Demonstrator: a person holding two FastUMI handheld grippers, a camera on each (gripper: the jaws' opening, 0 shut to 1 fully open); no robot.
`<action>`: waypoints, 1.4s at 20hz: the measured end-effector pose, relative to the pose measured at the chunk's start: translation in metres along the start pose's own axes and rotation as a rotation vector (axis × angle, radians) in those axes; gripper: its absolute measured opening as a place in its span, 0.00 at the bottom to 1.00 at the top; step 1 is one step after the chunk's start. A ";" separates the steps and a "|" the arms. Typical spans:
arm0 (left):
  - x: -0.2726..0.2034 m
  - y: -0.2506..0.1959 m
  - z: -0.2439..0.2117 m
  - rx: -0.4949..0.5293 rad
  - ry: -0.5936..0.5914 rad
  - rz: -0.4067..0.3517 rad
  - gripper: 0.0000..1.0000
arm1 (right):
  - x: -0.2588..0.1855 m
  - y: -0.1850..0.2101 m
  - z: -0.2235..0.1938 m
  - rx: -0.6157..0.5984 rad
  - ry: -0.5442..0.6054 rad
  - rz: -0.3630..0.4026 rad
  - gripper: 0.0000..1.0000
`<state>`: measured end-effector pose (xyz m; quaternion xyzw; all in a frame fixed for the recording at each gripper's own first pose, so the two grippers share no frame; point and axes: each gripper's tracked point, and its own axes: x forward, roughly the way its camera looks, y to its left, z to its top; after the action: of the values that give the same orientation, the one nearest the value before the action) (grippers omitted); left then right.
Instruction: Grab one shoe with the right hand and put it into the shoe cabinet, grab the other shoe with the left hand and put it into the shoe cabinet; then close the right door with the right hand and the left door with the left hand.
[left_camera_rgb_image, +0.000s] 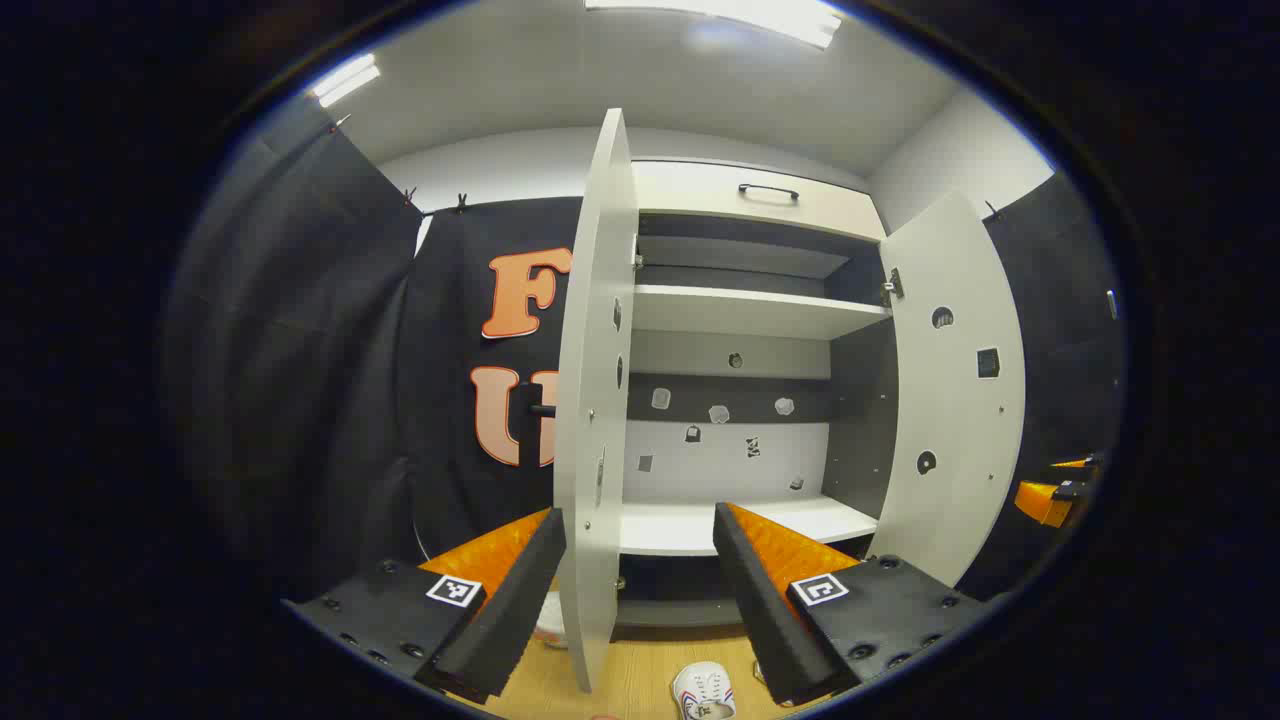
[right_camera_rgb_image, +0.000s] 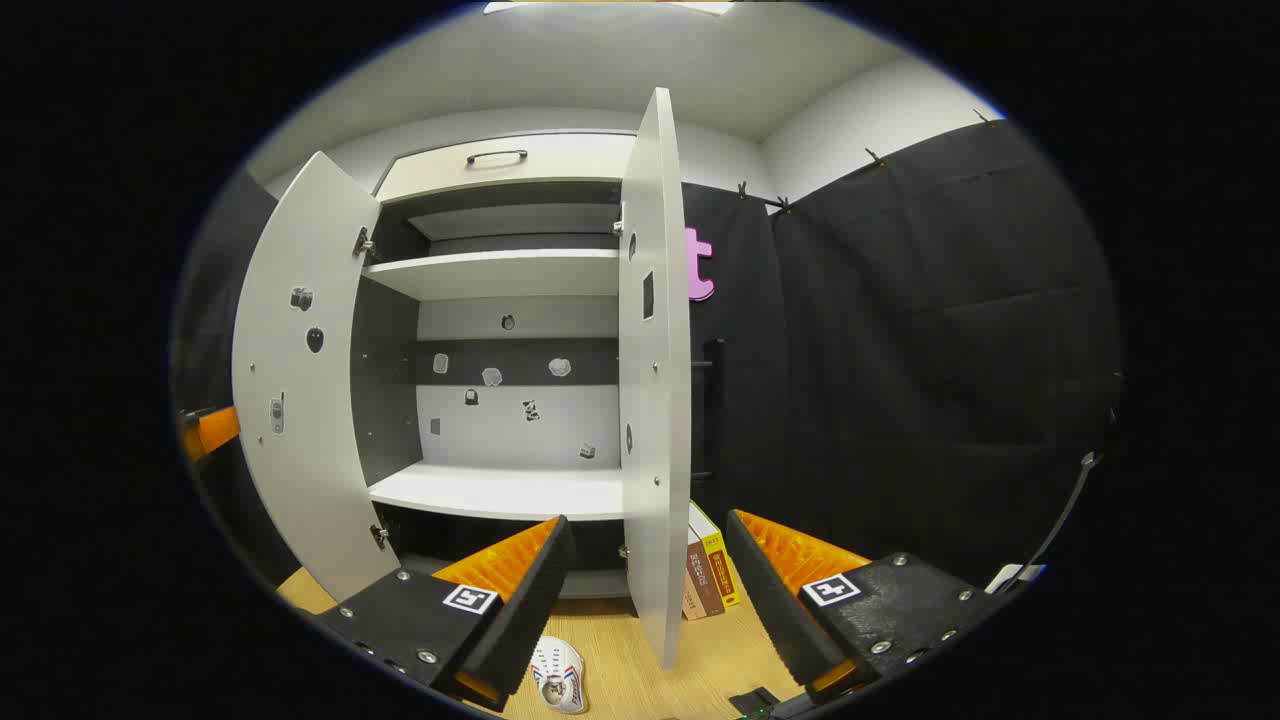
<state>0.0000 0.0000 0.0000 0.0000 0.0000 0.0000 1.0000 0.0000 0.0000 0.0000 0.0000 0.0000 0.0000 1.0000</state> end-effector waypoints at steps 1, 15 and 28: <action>0.001 0.001 0.002 -0.001 -0.002 -0.001 0.96 | 0.000 0.001 0.000 -0.003 0.000 0.001 0.95; 0.003 0.007 -0.002 0.023 0.007 0.005 0.96 | 0.014 0.015 -0.004 -0.020 0.017 0.027 0.95; 0.003 0.006 -0.007 0.011 0.013 -0.004 0.96 | 0.017 0.039 -0.051 -0.029 0.086 0.069 0.95</action>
<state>0.0026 0.0060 -0.0066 0.0057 0.0066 -0.0018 1.0000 0.0173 0.0394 -0.0510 -0.0146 0.0432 0.0347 0.9984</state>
